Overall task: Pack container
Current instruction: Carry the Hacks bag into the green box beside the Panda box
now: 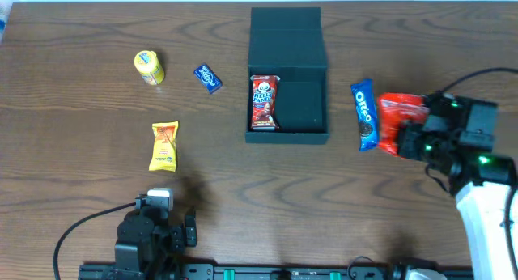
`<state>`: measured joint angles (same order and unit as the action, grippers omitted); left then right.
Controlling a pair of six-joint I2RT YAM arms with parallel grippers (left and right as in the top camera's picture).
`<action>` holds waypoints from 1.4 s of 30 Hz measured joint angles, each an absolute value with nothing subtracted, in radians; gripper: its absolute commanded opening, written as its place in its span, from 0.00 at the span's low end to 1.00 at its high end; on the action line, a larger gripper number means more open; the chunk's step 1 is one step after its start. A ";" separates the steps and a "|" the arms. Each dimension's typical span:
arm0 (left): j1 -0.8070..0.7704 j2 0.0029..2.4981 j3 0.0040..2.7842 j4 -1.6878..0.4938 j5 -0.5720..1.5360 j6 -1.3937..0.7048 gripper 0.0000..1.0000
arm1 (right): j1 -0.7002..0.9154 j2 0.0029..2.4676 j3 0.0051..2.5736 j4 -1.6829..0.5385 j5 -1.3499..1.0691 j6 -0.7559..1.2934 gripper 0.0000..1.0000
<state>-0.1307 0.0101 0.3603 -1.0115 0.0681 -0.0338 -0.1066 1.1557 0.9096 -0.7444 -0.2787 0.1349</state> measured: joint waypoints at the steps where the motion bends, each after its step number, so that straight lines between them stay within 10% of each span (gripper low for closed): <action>1: -0.131 0.010 0.360 -1.012 0.068 -0.034 0.96 | -0.075 1.153 0.928 -0.754 -0.292 0.144 0.04; 17: -0.131 0.010 0.360 -1.012 0.068 -0.034 0.96 | 0.427 1.433 1.298 -0.755 -0.159 0.458 0.02; 42: -0.131 0.010 0.360 -1.012 0.068 -0.034 0.96 | 0.459 1.873 1.330 -0.524 -0.009 0.619 0.06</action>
